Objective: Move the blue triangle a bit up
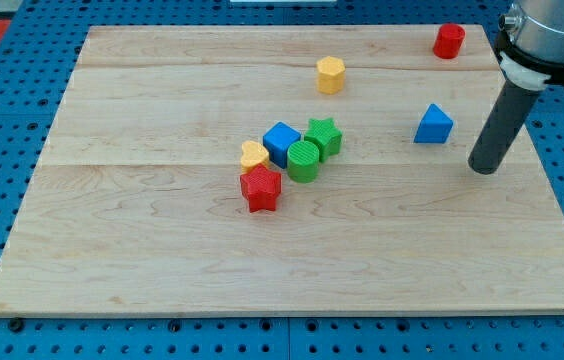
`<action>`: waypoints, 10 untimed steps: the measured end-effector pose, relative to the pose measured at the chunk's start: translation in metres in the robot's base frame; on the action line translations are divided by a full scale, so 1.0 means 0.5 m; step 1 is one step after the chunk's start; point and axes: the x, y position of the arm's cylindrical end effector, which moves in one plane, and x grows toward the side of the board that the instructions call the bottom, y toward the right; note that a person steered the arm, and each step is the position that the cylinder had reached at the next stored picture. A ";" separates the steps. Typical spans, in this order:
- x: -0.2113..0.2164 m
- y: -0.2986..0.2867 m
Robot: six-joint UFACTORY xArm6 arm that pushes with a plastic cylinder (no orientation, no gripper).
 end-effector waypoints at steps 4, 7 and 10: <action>0.011 -0.068; -0.058 -0.058; -0.120 -0.055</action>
